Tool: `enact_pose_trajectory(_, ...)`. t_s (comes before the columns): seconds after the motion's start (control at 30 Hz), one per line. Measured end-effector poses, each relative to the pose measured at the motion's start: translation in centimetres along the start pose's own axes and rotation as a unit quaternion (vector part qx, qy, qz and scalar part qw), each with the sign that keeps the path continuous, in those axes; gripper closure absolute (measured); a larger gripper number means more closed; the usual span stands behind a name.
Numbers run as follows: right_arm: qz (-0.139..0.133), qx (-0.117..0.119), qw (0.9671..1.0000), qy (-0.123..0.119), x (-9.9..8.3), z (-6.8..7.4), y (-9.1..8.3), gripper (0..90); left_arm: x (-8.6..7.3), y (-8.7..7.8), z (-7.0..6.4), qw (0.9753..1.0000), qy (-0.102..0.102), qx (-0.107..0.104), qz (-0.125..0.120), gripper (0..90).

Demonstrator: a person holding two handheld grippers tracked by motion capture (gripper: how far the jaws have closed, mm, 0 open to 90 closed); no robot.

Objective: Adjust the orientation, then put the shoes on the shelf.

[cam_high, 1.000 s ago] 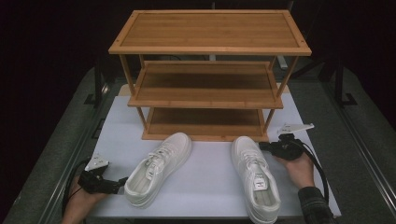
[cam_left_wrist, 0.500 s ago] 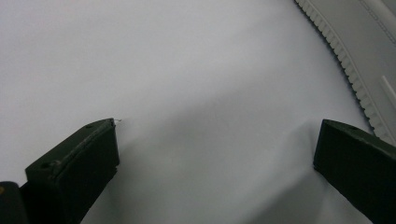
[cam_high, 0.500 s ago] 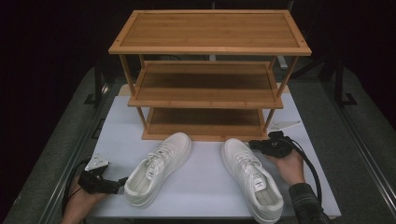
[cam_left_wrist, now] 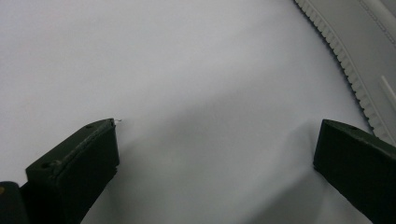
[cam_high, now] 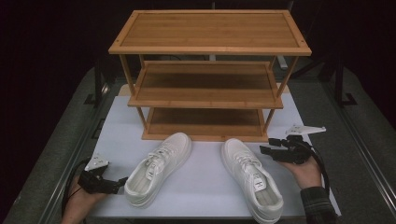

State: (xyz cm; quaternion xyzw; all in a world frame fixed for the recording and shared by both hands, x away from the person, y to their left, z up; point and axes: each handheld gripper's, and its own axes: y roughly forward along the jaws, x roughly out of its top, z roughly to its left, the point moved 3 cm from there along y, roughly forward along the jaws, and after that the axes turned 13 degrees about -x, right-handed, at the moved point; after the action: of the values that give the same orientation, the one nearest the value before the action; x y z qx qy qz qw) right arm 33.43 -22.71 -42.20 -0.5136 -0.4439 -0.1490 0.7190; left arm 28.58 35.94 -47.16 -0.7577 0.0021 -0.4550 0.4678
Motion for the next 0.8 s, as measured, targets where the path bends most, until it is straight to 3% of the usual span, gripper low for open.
enact_pose_trajectory(0.17, -0.016, -0.029, 0.9995, 0.002, -0.9, -0.1, -2.3, 29.7, 0.9, -0.8, -0.3, 0.9996, 0.004, -0.013, -0.026, 0.6)
enact_pose_trajectory(0.23, -0.018, -0.033, 0.9993, 0.005, -1.1, -0.1, -2.6, 29.4, 1.2, -1.1, -0.4, 0.9994, 0.006, -0.016, -0.031, 0.6)
enact_pose_trajectory(0.4, -0.029, -0.010, 0.9995, 0.009, -1.7, 0.2, -4.2, 35.5, 2.9, -2.8, -1.6, 0.9970, 0.024, -0.036, -0.065, 7.9)
enact_pose_trajectory(0.47, -0.035, 0.004, 0.9992, 0.017, -1.7, 0.5, -4.9, 37.4, 3.6, -3.5, -2.2, 0.9946, 0.029, -0.055, -0.083, 12.1)
enact_pose_trajectory(0.5, -0.040, 0.014, 0.9990, 0.017, -1.6, 1.0, -5.4, 38.2, 4.5, -4.1, -3.0, 0.9911, 0.033, -0.074, -0.106, 16.7)
enact_pose_trajectory(0.53, -0.040, 0.014, 0.9990, 0.017, -1.6, 1.0, -5.4, 38.2, 4.5, -4.1, -3.0, 0.9911, 0.033, -0.074, -0.106, 17.4)
enact_pose_trajectory(0.57, -0.045, 0.027, 0.9986, 0.009, -1.5, 1.6, -6.0, 38.3, 5.2, -4.4, -3.7, 0.9882, 0.044, -0.093, -0.114, 19.9)
enact_pose_trajectory(0.8, -0.051, 0.062, 0.9968, -0.006, -1.4, 3.7, -6.6, 38.2, 7.0, -3.3, -5.2, 0.9841, 0.066, -0.122, -0.111, 28.1)
